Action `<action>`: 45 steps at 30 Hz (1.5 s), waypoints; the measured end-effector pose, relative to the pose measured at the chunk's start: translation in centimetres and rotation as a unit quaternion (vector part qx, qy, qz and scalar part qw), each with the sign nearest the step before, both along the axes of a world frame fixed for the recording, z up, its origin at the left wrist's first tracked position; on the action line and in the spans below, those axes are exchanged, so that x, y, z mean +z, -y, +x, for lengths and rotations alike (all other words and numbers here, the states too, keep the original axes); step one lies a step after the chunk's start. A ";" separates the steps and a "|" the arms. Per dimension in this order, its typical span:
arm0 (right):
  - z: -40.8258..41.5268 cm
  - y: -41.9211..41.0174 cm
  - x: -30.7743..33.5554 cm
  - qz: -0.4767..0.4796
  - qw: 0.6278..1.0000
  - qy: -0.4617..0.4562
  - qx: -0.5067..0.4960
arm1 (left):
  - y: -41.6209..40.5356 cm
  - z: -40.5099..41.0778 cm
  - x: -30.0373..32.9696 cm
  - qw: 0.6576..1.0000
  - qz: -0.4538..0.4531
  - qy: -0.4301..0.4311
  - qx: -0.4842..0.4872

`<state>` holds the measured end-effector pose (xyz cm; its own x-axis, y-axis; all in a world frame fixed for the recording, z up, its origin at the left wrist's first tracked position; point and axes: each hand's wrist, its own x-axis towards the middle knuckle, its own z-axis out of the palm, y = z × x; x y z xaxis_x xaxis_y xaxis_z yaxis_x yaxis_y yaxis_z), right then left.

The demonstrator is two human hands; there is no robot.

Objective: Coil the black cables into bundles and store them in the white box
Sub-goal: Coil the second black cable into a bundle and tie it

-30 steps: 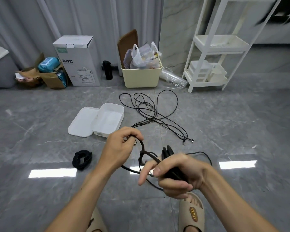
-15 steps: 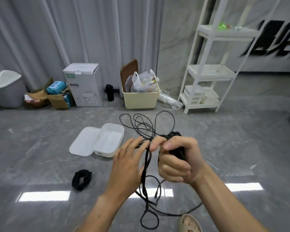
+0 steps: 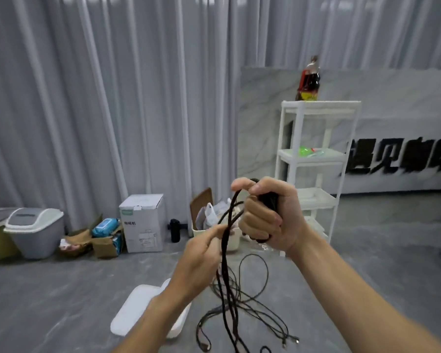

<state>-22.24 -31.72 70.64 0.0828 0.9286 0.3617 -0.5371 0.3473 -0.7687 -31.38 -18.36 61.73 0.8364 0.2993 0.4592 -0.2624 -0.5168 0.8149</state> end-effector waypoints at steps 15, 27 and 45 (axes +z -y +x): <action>-3.3 4.7 15.6 0.165 0.970 -0.114 -0.140 | 3.3 -2.9 16.2 0.995 -0.067 0.037 -0.064; -4.6 6.1 18.8 -0.061 0.963 0.029 -0.260 | 2.2 -4.5 19.5 0.948 -0.290 -0.001 -0.130; -4.6 6.9 19.9 -0.323 0.580 0.581 -0.472 | 1.3 -4.6 24.2 0.988 -0.144 0.061 -0.018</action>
<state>-26.79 -38.63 90.54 0.7128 0.6410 0.2845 0.6678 -0.4965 -0.5546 -35.95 -19.65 85.97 0.7932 0.4021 0.4573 -0.3814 -0.2573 0.8879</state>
